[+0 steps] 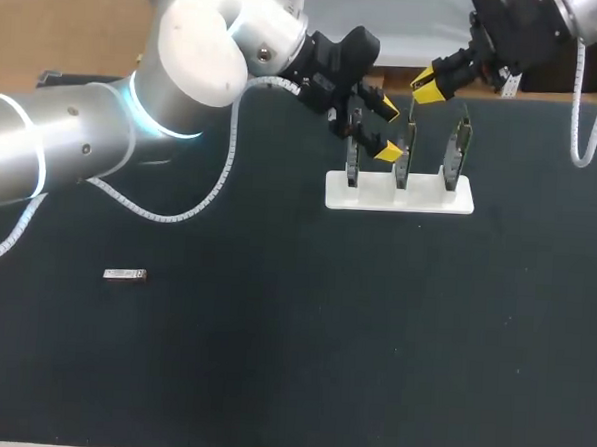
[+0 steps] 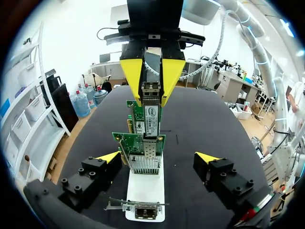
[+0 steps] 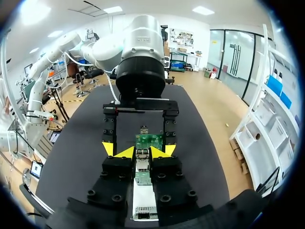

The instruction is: Pick up the optical module with the left hand, and insert it into the network port with the right hand.

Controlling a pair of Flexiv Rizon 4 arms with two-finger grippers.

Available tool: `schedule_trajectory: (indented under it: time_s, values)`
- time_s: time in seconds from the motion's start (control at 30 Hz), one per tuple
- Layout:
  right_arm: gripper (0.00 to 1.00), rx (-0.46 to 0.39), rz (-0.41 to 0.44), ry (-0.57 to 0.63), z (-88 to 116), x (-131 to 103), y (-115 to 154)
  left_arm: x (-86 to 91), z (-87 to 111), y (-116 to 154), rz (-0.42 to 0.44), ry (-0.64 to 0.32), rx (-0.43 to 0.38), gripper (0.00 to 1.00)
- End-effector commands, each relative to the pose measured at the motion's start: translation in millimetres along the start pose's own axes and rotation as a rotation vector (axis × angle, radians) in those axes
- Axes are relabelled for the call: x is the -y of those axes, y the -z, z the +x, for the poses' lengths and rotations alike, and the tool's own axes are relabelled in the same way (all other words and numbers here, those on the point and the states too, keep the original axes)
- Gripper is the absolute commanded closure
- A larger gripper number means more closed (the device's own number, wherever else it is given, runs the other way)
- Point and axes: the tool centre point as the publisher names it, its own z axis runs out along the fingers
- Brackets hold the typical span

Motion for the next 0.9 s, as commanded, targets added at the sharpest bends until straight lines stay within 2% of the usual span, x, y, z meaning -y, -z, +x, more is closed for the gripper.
schedule_trajectory:
  time_s: [0.03, 0.3, 0.9]
  values:
    - [1.00, -0.006, 0.003, -0.001, 0.5, 0.1, -1.9, 0.3, -1.0, 0.0, -0.002, 0.003, -0.006, 0.00]
    - [1.00, 0.000, 0.022, 0.013, -5.5, 0.5, 3.4, 0.3, -1.0, 0.0, -0.002, 0.003, -0.006, 0.00]
    - [1.00, -0.008, 0.010, 0.002, -0.3, -0.9, -3.3, 0.3, -1.0, 0.0, -0.002, 0.003, -0.006, 0.00]
